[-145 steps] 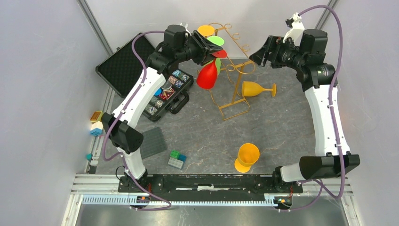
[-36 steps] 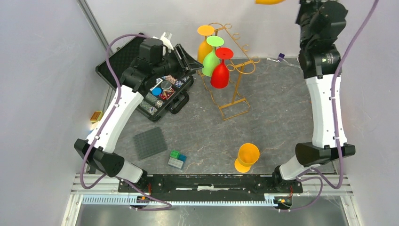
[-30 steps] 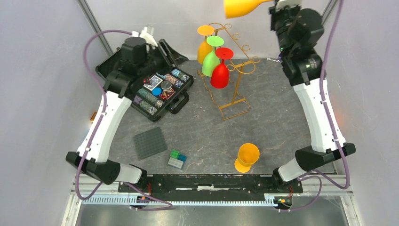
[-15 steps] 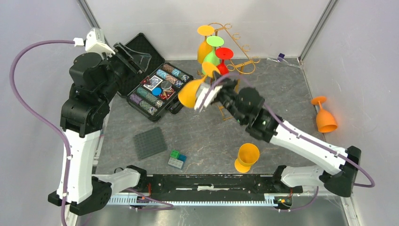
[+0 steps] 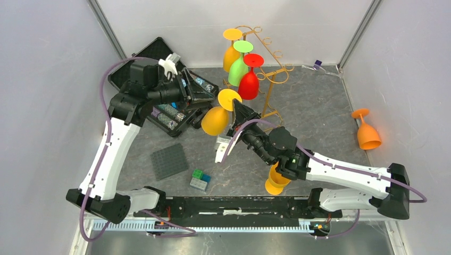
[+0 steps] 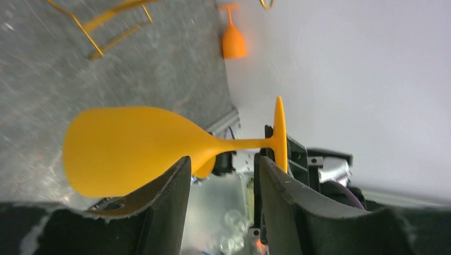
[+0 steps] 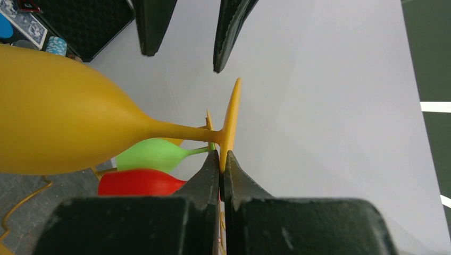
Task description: Place the wine glass upside down on the wine glass rack
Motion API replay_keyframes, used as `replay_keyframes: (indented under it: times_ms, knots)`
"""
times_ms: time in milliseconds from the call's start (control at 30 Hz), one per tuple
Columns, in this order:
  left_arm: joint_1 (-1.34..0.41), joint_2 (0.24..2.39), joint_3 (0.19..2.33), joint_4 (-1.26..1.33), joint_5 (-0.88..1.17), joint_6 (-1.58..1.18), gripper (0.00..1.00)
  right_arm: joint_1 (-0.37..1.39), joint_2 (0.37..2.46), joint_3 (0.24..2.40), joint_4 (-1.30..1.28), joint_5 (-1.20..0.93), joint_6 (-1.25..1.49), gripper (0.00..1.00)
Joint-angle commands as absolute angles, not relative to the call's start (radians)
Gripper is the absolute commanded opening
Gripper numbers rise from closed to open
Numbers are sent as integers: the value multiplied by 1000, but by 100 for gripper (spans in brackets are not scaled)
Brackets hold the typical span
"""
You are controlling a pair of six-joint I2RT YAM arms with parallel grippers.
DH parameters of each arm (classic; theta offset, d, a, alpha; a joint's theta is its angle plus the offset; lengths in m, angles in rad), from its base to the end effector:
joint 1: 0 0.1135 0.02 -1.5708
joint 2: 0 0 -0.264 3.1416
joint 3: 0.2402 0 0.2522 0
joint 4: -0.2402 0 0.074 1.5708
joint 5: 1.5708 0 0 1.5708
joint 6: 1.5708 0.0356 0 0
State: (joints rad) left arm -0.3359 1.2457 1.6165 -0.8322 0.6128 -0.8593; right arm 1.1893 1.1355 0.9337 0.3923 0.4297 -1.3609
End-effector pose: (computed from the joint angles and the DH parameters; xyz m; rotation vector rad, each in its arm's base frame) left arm 0.2147 -0.0967 0.4624 -0.1515 2.2196 -1.3321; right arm 0.1125 0.2405 0.3827 -1.2006 0.7429 -0.4385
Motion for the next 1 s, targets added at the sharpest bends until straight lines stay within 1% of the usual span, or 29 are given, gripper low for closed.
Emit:
replay_keyframes:
  times_ms: [0,133,267,433,500,667,767,867,967]
  knots:
    - [-359,1218,1581,-758,835,-931,54,1213,1121,931,488,430,-1433,0]
    - [-366,1175,1514,-638,832,-1003,53,1221,1137,931,478,435,-1446,0]
    - [-365,1159,1505,-569,782,-1040,53,1227,1136,924,474,431,-1447,0]
    - [-364,1136,1516,-571,647,-1040,54,1232,1126,916,472,428,-1449,0]
    - [-364,1135,1513,-564,627,-1045,54,1232,1123,914,469,426,-1449,0]
    - [-364,1149,1513,-532,655,-1073,54,1233,1116,908,462,413,-1451,0]
    - [-365,1156,1518,-517,688,-1074,52,1235,1120,908,459,404,-1453,0]
    - [-370,1176,1533,-563,725,-1054,47,1235,1126,911,467,409,-1451,0]
    - [-405,1208,1559,-652,735,-1006,45,1236,1136,917,472,410,-1452,0]
